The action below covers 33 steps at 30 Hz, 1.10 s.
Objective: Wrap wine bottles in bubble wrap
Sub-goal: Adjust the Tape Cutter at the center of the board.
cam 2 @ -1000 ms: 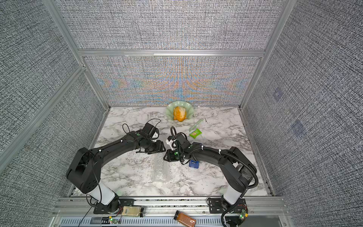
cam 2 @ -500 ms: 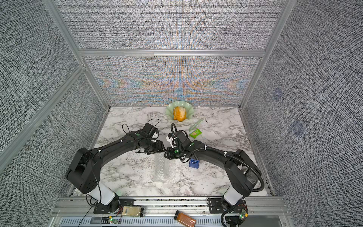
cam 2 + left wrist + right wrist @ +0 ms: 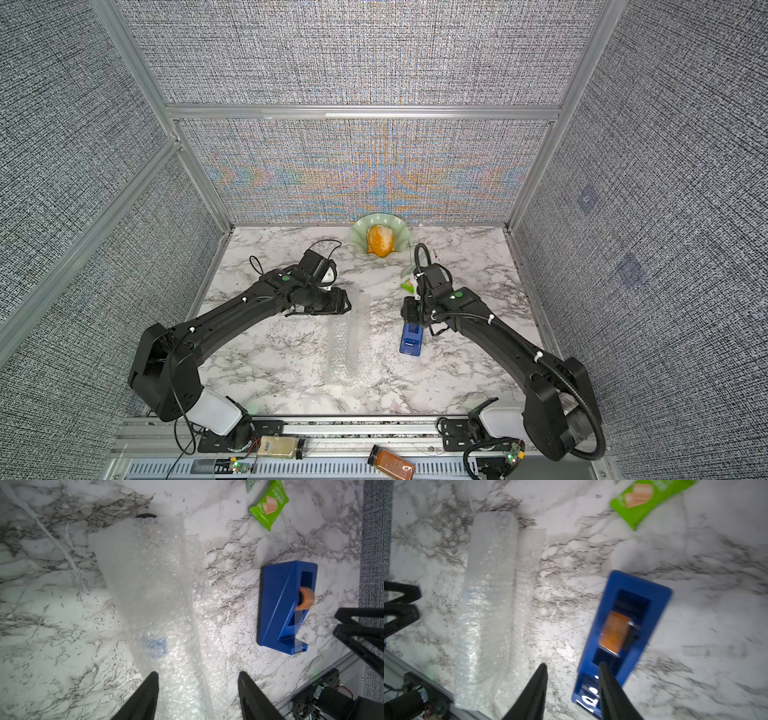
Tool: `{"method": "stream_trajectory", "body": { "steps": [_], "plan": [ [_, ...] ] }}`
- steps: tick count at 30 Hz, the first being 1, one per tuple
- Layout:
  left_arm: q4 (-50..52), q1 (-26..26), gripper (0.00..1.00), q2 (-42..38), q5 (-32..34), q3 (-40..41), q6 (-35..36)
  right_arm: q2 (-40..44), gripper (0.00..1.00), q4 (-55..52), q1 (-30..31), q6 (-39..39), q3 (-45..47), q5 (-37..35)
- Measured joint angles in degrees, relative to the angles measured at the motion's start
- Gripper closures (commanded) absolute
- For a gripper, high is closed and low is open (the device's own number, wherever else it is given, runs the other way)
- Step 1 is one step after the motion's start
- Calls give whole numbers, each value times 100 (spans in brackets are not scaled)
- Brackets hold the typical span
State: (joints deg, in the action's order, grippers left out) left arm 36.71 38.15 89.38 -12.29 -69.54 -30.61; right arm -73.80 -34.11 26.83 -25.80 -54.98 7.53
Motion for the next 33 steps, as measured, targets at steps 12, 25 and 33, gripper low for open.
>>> {"method": "stream_trajectory", "body": {
  "steps": [12,25,33],
  "plan": [
    [-2824,1851,41,420,-597,1093,625,914,56,-50,-1169,105,1394,848],
    [-7051,2159,41,1064,-1231,3069,-511,975,68,767,-1182,-278,2524,1104],
    [-8644,2166,39,1661,-1318,3307,-1060,538,70,1526,-1182,-275,2710,1093]
  ]
}}
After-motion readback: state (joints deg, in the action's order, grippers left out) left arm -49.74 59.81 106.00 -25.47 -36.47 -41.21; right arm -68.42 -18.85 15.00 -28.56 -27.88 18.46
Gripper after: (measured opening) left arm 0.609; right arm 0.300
